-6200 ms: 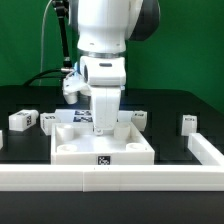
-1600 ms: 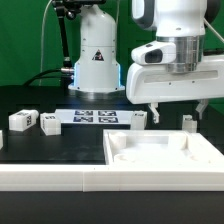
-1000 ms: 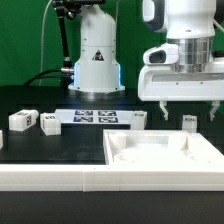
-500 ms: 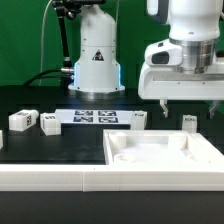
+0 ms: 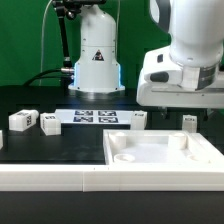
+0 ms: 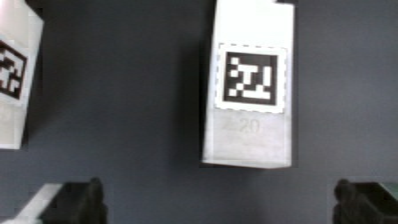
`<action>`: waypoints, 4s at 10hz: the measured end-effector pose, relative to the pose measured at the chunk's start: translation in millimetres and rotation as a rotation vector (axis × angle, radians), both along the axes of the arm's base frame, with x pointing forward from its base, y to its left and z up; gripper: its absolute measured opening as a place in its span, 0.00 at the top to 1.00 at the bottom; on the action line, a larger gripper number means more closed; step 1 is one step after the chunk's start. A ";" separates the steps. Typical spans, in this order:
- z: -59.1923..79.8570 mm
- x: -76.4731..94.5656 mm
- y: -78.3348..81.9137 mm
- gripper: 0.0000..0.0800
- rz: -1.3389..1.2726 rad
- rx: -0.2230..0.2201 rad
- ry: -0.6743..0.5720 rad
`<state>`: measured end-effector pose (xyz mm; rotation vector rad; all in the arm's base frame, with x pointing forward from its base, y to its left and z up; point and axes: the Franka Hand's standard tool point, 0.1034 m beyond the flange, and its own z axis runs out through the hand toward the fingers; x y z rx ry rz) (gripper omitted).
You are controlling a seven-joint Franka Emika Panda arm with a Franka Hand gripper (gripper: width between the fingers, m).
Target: Assemble one leg
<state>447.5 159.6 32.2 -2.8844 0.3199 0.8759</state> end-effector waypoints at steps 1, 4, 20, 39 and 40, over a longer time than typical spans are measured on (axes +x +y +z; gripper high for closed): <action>-1.8 -1.1 2.1 0.19 0.006 0.006 0.042; -6.3 -11.0 6.1 0.19 0.030 0.026 0.240; -23.6 -25.4 8.3 0.64 0.054 0.036 0.393; 70.8 49.6 -28.8 0.64 0.131 0.068 -0.233; 80.1 54.2 -29.9 0.64 0.126 0.060 -0.287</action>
Offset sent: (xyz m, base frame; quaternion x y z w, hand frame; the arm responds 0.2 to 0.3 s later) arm -0.0009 0.0111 -0.0058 -0.0071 -0.2019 0.0132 0.9793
